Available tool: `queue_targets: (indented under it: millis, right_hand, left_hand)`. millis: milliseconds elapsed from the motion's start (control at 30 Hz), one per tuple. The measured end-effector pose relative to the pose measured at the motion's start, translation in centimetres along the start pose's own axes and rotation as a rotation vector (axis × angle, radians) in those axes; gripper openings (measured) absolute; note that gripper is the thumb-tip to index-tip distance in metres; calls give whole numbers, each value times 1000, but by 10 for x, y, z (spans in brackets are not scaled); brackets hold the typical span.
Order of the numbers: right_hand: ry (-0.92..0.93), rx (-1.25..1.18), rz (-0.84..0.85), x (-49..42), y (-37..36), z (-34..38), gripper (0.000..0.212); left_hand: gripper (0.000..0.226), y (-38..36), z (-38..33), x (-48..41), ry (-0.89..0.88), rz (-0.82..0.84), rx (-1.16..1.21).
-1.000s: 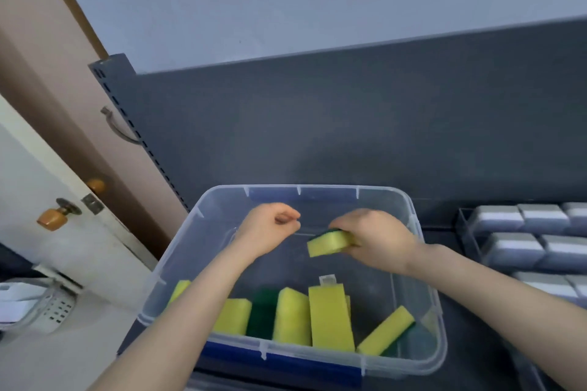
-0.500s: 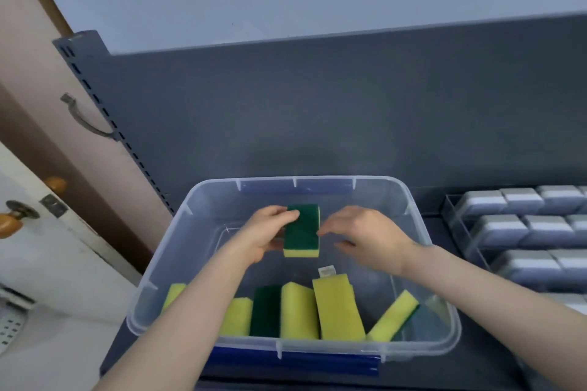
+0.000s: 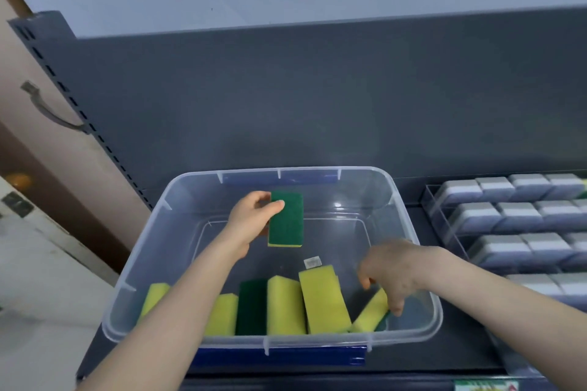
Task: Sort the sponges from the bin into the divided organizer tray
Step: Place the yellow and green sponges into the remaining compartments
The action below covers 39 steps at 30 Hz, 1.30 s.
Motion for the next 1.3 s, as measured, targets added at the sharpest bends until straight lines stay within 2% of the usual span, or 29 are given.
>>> queue_targets:
  millis: [67,167,233,367,467,600,700,833,1000,1167,1300]
  right_hand:
    - [-24,13,-12,-1,0,-2,51]
    - [-23,-9,-104,-2,3,-3,26]
    - [-50,-41,-240,-1,11,-6,19]
    - [-105,-166,-565,13,39,-20,25]
    - [-124,-289,-720,24,55,-31,25]
    - [-155,-435,-987,34,69,-36,7]
    - [-188,-543,-1125,40,70,-37,10]
    - [-239,-718,-1213,42,64,-34,19]
    - [-353,-908,-1378,48,49,-19,25]
    - [-475,-1002,-1659,74,28,2,25]
    - [-587,-1000,-1786,107,2,7,29]
  left_hand:
    - [28,-1,-1,3,-33,-7,-51]
    - [31,-4,-3,7,-88,-12,-158]
    - [32,-4,-5,8,-105,-13,-189]
    - [26,-2,-10,11,-143,-32,-207]
    - [23,-2,-15,13,-176,-48,-215]
    - [24,-1,-23,15,-222,-56,-201]
    - [21,-1,-27,15,-245,-51,-159]
    - [17,3,-36,18,-296,-59,-76]
    - [23,12,-52,27,-389,-122,-28]
    - [28,14,-65,49,-533,-166,-70]
    - [30,5,-75,71,-646,-113,-103]
Point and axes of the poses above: each hand's wrist, its own x-axis away from the middle knuckle, its own y-axis out of the back of the hand, z = x × y, the point moved 6 cm from there along -x, towards the middle knuckle, and after that the axes turned 9 degrees about y, right-handed, at the moved point
